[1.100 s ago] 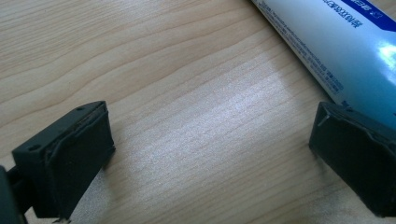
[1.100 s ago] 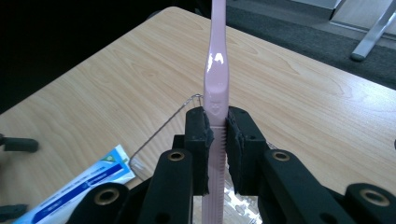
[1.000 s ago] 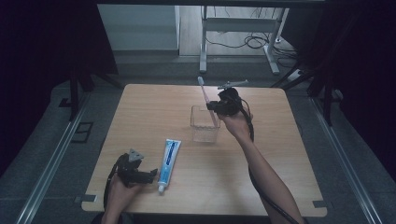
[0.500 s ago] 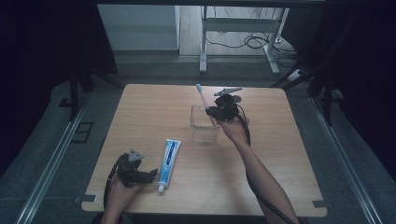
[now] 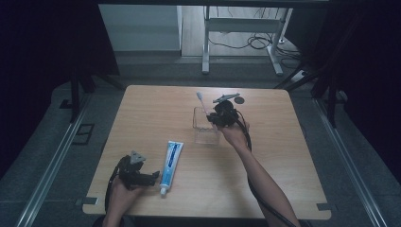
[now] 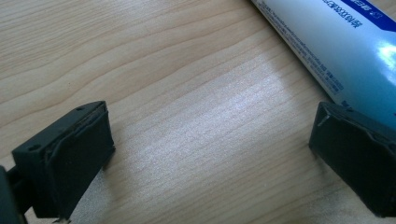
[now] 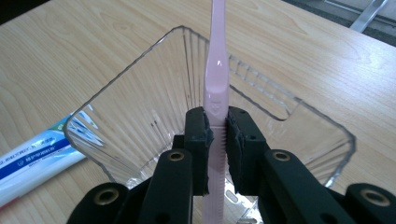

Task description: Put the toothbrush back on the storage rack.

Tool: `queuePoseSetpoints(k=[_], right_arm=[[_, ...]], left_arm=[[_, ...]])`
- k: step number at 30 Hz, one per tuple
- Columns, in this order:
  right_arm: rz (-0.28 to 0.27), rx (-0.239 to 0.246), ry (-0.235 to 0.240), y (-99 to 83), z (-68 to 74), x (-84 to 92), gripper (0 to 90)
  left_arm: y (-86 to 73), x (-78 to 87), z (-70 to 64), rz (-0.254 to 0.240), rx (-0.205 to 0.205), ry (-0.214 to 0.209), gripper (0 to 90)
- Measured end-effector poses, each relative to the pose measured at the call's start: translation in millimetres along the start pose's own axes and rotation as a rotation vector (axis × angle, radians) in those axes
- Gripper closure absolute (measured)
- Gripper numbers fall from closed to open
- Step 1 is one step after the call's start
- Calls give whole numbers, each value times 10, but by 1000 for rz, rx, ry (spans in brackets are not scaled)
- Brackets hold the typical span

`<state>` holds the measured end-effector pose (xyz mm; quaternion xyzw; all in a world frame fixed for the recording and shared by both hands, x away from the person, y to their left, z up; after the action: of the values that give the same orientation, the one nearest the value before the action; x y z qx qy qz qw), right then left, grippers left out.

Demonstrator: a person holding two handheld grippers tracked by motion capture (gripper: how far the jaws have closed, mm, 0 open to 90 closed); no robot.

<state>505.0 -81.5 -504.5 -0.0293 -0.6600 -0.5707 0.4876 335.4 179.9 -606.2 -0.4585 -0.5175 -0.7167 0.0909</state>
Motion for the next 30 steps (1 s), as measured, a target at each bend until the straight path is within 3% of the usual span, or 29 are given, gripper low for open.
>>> queuePoseSetpoints(k=[20, 30], right_arm=[[91, 54, -16, -89, 46, -145, 779], [109, 61, 1, -109, 42, -149, 743]], left_arm=[[0, 0, 0, 0, 1, 0, 0], [-3, 3, 3, 4, -5, 0, 0]])
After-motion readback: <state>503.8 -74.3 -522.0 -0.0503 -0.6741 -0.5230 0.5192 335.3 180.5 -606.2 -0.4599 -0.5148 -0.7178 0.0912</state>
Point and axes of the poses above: each handheld gripper's, and its own axes: x roughly backward along the jaws, y roughly out of its top, z roughly to its left, the point moved 8 cm from there along -x, roughly forward along the jaws, and after that the axes turned 6 degrees about -x, right-handed, at the moved point
